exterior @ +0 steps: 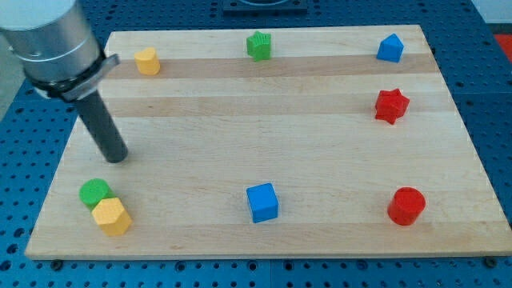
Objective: Separate the green circle and yellow hexagon
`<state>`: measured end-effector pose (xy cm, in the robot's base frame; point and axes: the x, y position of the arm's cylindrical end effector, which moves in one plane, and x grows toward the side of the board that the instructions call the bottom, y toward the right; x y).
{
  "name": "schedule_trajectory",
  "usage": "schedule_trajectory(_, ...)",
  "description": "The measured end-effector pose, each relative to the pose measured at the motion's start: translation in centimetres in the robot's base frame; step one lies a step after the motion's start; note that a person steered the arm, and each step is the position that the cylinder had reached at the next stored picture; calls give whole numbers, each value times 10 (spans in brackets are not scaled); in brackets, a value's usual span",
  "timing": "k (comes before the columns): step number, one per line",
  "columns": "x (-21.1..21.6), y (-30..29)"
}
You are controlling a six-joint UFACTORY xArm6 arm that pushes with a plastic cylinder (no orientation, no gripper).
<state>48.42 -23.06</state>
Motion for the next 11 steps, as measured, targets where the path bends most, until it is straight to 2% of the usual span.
schedule_trajectory(2, 3, -72)
schedule_trajectory(3, 40, -74)
schedule_trajectory(5, 65, -67)
schedule_trajectory(7, 80, -25)
schedule_trajectory(10, 83, 115)
schedule_trajectory(11, 84, 123)
